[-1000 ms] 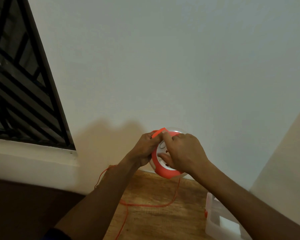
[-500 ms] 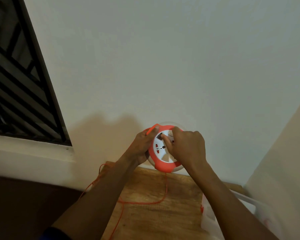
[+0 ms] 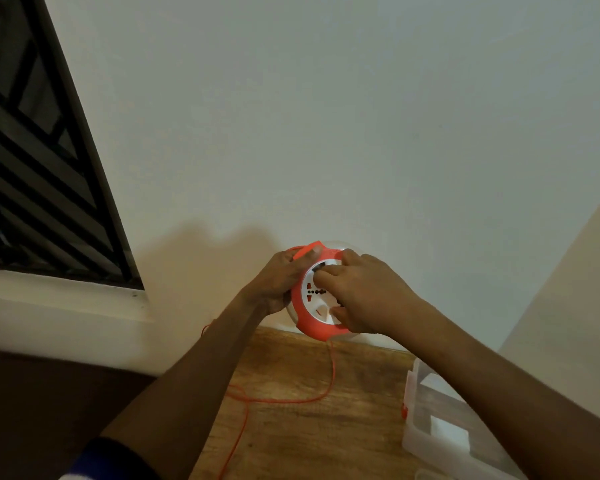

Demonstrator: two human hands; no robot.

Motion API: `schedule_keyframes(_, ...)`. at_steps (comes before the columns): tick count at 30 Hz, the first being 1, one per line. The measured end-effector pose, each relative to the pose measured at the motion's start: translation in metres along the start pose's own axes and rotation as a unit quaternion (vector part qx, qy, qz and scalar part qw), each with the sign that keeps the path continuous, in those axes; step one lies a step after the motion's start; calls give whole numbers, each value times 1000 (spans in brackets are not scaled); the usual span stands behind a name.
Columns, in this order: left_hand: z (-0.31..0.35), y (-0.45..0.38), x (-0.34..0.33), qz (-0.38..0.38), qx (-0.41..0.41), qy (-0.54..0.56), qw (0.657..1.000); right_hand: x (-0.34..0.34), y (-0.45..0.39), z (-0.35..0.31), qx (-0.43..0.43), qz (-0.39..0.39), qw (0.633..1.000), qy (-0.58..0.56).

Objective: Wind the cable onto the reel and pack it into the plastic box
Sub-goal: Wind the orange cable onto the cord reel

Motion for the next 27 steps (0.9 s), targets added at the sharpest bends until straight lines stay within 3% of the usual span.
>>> schedule_keyframes(10,-10,1,-6,-12,10,39,999,-11,-10,-18,-28,69,997,21)
schedule_keyframes(15,-10,2,-11,-26,9,60,998,-11,-11,8,-168,122,978,17)
schedule_keyframes(18,-7,2,-11,-20,3,68,997,-13,-8,12,-205,124,971,17)
schedule_keyframes(23,-4,0,-17,17,14,82,996,-16,8,23,-362,132,918,-93)
schedule_keyframes(27,-17,0,-16,-2,47,91,995,-19,20,13,-343,131,925,-93)
Point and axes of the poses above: each hand's wrist, its own y-axis away from the middle knuckle, its own x-axis out of the back of the hand, z = x × y, the point moved 4 cm from there along -y, towards the middle knuckle, and after that the axes turned 11 degrees about x, right-handed, at the moved point
